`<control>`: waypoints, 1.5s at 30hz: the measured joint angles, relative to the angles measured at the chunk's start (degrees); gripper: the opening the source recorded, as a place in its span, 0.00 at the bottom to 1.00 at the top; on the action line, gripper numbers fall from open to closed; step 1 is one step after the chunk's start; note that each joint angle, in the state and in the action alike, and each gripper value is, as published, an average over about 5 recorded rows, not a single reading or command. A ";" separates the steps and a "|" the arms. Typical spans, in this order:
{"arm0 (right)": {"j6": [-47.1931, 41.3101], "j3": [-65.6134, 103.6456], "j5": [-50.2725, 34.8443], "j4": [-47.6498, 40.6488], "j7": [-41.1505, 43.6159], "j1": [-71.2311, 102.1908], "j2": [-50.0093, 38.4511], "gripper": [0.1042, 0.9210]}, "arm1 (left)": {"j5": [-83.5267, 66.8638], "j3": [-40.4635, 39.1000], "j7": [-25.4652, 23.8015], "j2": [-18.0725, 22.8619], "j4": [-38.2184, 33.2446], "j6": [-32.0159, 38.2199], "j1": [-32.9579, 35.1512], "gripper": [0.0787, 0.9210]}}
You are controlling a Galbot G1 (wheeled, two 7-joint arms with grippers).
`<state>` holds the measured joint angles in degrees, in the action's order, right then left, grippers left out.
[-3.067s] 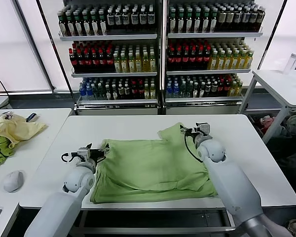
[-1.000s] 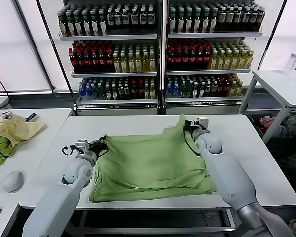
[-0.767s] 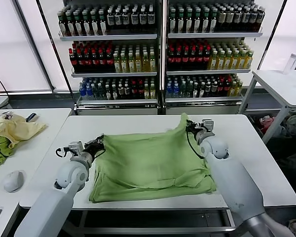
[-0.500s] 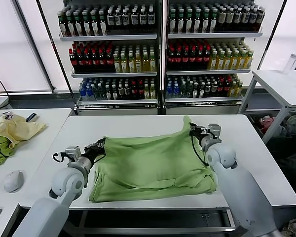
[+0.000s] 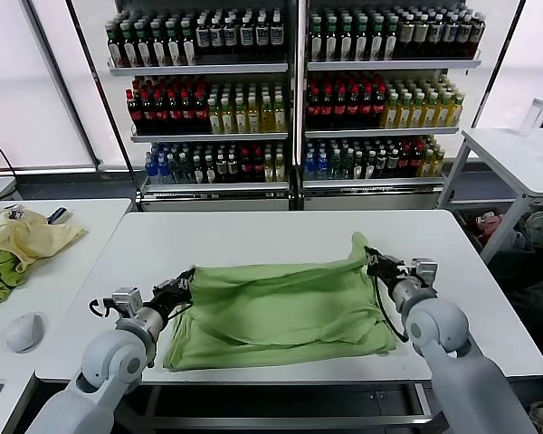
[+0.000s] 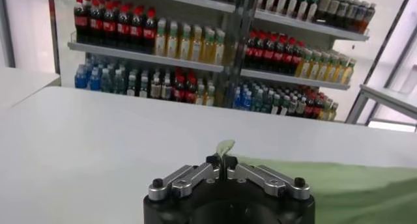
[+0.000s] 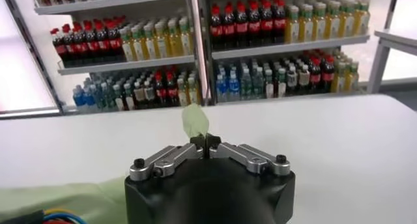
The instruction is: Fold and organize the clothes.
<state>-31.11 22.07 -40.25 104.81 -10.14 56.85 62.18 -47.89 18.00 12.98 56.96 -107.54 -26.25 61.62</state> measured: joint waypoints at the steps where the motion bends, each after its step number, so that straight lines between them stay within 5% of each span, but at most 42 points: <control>1: -0.10 0.57 -0.03 0.57 -0.08 1.03 0.04 0.02 | 0.11 0.17 -0.13 -0.10 -0.27 -0.09 0.47 0.03; 12: -0.91 2.68 0.67 2.61 -1.19 7.33 1.34 0.03 | 2.96 -0.15 -1.71 -0.17 -0.87 -0.82 3.81 0.03; 16: -1.24 2.36 1.40 2.47 -1.38 7.86 1.74 0.13 | 5.11 -0.81 -2.03 0.39 -0.36 -0.87 4.07 0.06; 36: -0.90 3.45 3.53 6.66 -0.44 12.49 1.53 0.83 | 17.75 1.85 3.00 8.11 -4.58 1.32 11.96 0.73; 45: -0.83 3.71 3.62 8.12 -0.39 13.21 1.48 0.88 | 23.07 2.69 5.54 12.63 -3.12 2.24 14.40 0.88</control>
<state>-31.94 25.77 -36.63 112.93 -10.54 70.06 63.66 -24.82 20.69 18.52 69.59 -110.66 -24.00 76.02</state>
